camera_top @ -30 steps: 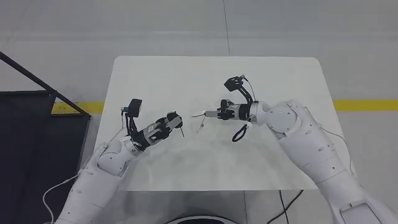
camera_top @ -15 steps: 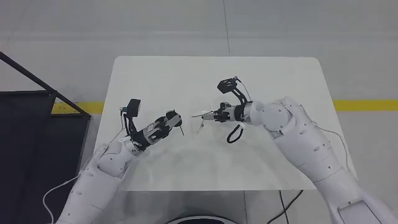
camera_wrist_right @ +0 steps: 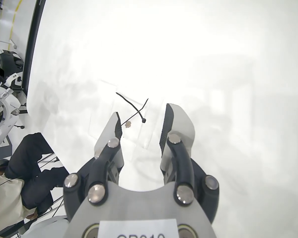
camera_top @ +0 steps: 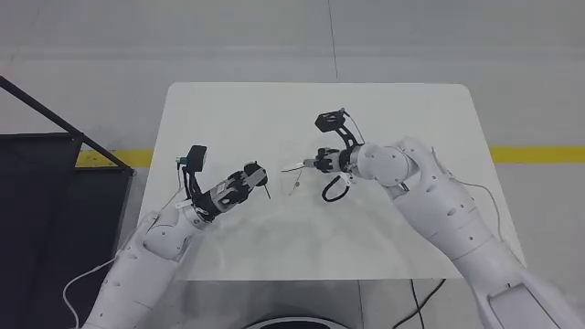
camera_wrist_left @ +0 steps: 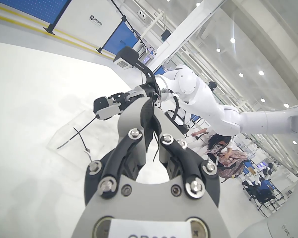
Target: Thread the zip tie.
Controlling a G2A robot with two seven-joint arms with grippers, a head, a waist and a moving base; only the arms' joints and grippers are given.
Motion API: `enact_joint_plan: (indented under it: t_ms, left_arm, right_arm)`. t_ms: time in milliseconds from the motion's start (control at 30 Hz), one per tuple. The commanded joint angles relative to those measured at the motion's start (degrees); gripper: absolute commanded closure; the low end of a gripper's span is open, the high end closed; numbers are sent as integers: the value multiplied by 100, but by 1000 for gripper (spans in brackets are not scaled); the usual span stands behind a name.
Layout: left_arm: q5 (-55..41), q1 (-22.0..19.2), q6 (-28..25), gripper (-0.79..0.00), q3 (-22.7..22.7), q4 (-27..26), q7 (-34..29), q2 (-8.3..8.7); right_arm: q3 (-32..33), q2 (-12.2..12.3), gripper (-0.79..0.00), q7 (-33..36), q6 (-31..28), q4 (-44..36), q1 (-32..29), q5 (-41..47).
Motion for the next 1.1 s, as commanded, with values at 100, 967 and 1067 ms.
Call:
enact_joint_plan:
  t_ms: [100, 967, 1067]
  left_arm:
    - [0, 0, 0, 0, 0, 0, 0, 0]
    - [0, 0, 0, 0, 0, 0, 0, 0]
    - [0, 0, 0, 0, 0, 0, 0, 0]
  right_arm:
    - [6, -39, -265, 26, -28, 76, 14, 1]
    - [108, -207, 0, 12, -202, 347, 65, -1]
    - [221, -184, 0, -93, -198, 277, 13, -41]
